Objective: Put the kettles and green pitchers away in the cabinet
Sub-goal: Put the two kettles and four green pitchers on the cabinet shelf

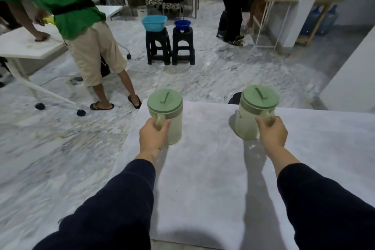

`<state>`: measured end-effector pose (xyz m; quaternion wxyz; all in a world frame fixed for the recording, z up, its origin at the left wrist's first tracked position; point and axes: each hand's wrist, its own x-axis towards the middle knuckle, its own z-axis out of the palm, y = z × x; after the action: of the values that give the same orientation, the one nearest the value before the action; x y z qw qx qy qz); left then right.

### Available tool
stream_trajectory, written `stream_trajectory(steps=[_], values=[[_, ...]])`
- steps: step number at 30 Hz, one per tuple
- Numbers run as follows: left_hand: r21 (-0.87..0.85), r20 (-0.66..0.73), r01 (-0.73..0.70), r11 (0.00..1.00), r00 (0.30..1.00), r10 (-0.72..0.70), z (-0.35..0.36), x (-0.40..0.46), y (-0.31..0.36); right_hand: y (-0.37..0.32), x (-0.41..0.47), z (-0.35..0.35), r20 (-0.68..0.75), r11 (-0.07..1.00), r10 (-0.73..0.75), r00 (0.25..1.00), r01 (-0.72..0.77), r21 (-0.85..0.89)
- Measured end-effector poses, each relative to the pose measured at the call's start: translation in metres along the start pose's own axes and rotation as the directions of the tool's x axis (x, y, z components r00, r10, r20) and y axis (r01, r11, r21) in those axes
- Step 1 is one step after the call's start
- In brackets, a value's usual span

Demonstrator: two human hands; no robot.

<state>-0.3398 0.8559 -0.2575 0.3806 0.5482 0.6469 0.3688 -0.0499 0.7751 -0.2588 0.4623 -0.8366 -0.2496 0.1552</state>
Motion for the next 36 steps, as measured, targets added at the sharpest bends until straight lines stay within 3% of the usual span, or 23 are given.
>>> stream_trajectory(steps=[5, 9, 18, 25, 33, 36], values=[[-0.091, 0.012, -0.012, 0.996, 1.0, 0.013, 0.005, -0.002, 0.013, -0.006, -0.009, 0.001, 0.026, 0.991, -0.033, 0.999, 0.03, 0.13], [-0.112, 0.073, -0.094, 0.989, 0.992, 0.103, 0.005, -0.012, 0.029, -0.015, -0.027, -0.016, -0.001, 0.985, -0.047, 0.999, 0.046, 0.169], [-0.248, 0.288, -0.318, 0.915, 0.878, 0.383, 0.002, -0.077, 0.077, -0.017, -0.118, -0.115, -0.271, 0.962, -0.003, 0.963, 0.077, 0.261], [-0.375, 0.474, -0.402, 0.835, 0.692, 0.545, 0.015, -0.18, 0.115, 0.003, -0.213, -0.225, -0.5, 0.96, 0.045, 0.865, 0.101, 0.261], [-0.536, 0.606, -0.415, 0.735, 0.417, 0.677, 0.047, -0.341, 0.169, 0.037, -0.32, -0.377, -0.769, 0.98, 0.101, 0.631, 0.07, 0.186], [-0.607, 0.631, -0.405, 0.684, 0.279, 0.724, 0.054, -0.421, 0.184, 0.059, -0.371, -0.44, -0.841, 0.984, 0.116, 0.528, 0.054, 0.17]])
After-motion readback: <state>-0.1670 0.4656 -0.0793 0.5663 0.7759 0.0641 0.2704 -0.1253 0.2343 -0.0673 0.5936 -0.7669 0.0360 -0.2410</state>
